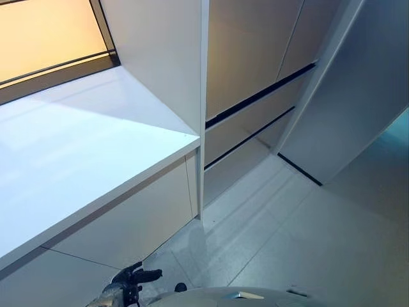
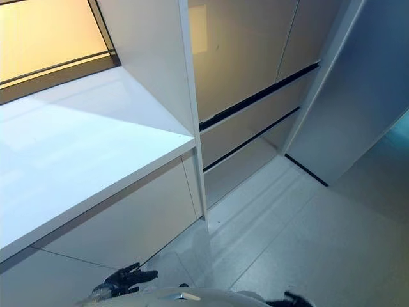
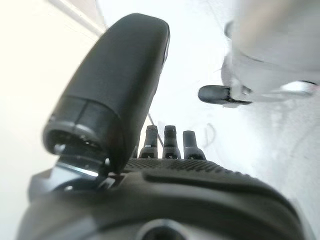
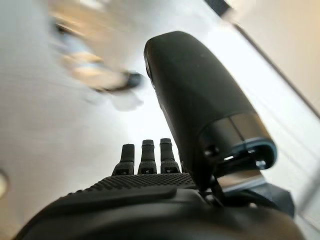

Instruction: Put drinks into fridge and close the fridge

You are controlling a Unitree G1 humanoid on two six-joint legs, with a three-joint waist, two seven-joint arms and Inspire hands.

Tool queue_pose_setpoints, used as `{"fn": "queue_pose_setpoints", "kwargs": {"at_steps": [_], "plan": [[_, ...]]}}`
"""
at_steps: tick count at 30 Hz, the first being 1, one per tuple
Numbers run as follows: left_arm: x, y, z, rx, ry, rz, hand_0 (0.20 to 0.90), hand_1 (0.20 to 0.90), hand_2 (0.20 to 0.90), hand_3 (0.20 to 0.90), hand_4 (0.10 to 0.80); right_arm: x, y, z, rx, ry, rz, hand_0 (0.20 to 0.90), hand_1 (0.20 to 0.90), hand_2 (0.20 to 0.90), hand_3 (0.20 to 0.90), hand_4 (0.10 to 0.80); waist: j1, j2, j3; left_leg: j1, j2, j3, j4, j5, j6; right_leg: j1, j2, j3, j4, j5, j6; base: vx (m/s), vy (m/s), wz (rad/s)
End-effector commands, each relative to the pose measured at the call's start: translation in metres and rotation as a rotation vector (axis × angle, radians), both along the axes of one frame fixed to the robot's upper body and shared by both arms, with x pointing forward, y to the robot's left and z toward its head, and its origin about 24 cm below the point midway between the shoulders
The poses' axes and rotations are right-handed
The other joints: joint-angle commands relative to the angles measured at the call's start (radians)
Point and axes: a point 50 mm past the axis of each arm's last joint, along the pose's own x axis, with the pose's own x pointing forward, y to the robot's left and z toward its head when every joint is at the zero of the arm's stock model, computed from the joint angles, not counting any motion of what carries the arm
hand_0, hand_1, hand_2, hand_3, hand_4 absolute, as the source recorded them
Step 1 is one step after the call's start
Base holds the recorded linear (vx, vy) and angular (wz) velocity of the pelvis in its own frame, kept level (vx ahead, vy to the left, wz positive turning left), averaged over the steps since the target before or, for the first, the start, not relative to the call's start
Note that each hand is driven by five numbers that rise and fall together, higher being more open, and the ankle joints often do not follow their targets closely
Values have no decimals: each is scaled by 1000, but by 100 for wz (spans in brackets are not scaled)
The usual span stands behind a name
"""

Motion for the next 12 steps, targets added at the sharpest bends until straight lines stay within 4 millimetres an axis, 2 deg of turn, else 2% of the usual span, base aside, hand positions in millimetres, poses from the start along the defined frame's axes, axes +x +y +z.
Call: {"fn": "queue_pose_setpoints", "kwargs": {"at_steps": [1,3,12], "plan": [[10,-1,2,18,-63,-49,900,900,900,900,800,23,-8,4,-15,-37,8,900,900,900,900,800,3,-8,0,-21,-28,36,34,-72,32,-72,-1,-5,5,87,55,0,0,0],[9,-6,0,3,-61,-81,900,900,900,900,800,14,-5,2,4,21,13,900,900,900,900,800,3,-5,-5,-19,-29,38,34,-77,33,-71,-3,-4,5,84,57,0,0,0],[11,-11,-1,32,-29,-115,900,900,900,900,800,17,-2,1,7,38,54,900,900,900,900,800,0,-3,-18,-8,-34,27,25,-86,41,-69,2,12,8,75,62,11,4,-4]]}}
